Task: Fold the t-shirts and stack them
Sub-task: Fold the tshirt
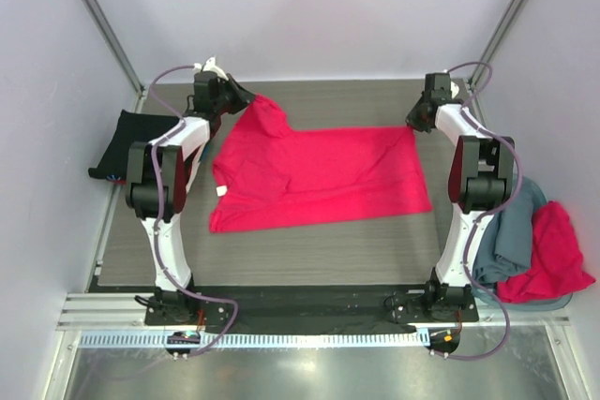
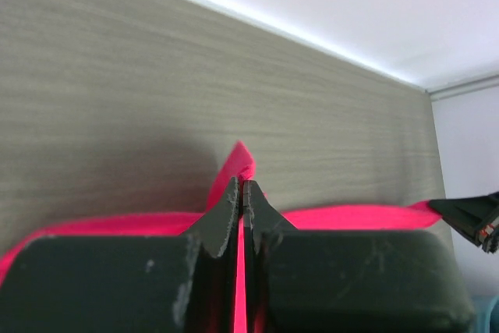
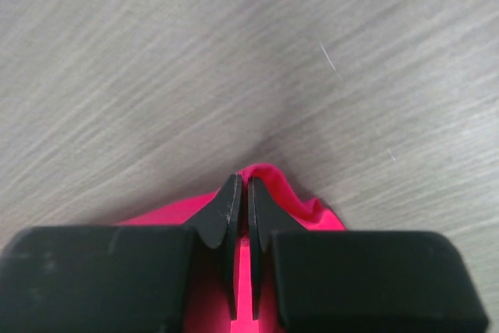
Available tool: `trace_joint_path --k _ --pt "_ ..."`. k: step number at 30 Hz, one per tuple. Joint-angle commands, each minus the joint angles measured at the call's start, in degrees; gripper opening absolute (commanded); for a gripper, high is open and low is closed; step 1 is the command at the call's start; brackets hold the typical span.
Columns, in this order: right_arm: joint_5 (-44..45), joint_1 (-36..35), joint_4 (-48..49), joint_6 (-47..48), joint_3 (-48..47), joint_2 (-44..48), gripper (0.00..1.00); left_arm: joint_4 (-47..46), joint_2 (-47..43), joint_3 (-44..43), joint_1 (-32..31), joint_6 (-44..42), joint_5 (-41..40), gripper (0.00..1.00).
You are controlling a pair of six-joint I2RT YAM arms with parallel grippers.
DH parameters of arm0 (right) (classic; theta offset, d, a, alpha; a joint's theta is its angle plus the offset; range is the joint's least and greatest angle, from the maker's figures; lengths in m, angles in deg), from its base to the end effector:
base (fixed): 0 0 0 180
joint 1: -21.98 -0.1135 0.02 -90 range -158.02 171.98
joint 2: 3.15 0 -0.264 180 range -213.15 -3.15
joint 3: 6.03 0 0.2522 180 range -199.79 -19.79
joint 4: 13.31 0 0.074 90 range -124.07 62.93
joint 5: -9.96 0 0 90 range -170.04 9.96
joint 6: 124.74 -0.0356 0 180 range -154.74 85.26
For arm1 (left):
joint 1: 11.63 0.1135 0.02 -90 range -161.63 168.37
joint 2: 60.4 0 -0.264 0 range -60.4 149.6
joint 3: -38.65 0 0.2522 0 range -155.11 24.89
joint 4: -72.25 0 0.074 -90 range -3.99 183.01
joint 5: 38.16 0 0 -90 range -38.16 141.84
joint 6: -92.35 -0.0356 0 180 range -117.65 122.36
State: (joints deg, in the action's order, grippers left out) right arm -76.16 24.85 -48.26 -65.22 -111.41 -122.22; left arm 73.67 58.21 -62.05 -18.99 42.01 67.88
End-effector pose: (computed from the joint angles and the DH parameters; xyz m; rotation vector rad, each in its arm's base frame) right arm 0.4650 -0.0257 0.2024 0.7245 2.3109 0.1385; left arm 0.4832 -0.0723 0.2319 -0.3591 1.9480 -0.8121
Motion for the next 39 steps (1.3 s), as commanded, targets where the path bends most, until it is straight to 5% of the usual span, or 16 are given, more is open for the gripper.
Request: trace_joint_path --k 1,15,28,39 --pt "0.0 0.6 -0.3 0.2 1.5 4.3 0.09 -5.0 -7.2 5.0 0.3 0.6 1.6 0.0" --pt "0.8 0.8 -0.2 0.3 12.8 13.7 0.09 -3.4 -29.3 23.7 -3.2 -0.6 -4.1 0.0" --pt "2.4 2.0 0.5 -0.7 19.2 19.1 0.05 10.5 -44.6 30.4 -12.7 -8.1 -20.4 0.0" --pt "2.5 2.3 1.2 -0.9 21.7 19.0 0.05 14.2 -51.0 37.5 -15.9 -8.4 -22.8 0.0"
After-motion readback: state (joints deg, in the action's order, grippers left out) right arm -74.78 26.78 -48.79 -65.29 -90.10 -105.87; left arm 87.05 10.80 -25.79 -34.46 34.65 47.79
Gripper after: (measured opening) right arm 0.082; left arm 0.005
